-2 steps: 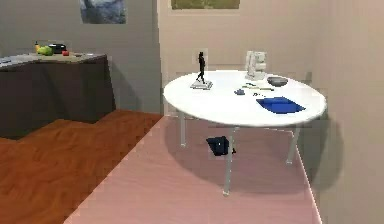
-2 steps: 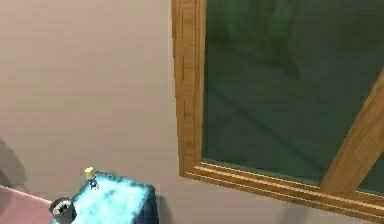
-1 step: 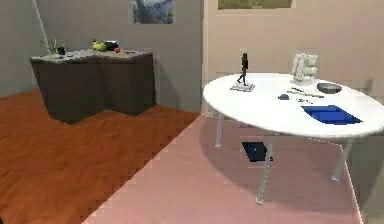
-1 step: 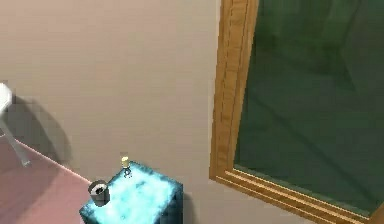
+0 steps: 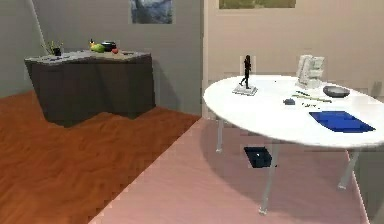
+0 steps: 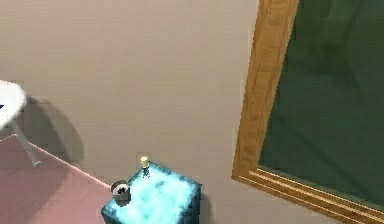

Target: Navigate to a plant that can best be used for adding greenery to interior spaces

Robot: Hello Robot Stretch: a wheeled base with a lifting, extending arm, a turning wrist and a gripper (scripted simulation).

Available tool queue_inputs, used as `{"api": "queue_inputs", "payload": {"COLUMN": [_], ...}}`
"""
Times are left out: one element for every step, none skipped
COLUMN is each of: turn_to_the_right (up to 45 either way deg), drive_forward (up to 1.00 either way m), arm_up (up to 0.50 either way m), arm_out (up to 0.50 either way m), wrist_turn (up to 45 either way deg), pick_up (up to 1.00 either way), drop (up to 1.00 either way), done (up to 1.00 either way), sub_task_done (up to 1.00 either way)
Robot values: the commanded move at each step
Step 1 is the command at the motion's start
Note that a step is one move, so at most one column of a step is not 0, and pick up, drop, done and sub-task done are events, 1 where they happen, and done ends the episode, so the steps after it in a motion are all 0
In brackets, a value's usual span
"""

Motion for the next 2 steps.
{"api": "queue_inputs", "payload": {"turn_to_the_right": [-36.0,0.0], "drive_forward": [0.0,1.0], "arm_up": [0.0,0.0], "arm_out": [0.0,0.0], "wrist_turn": [0.0,0.0], "pick_up": [0.0,0.0], "drop": [0.0,0.0], "done": [0.0,0.0], "sub_task_done": [0.0,0.0]}}
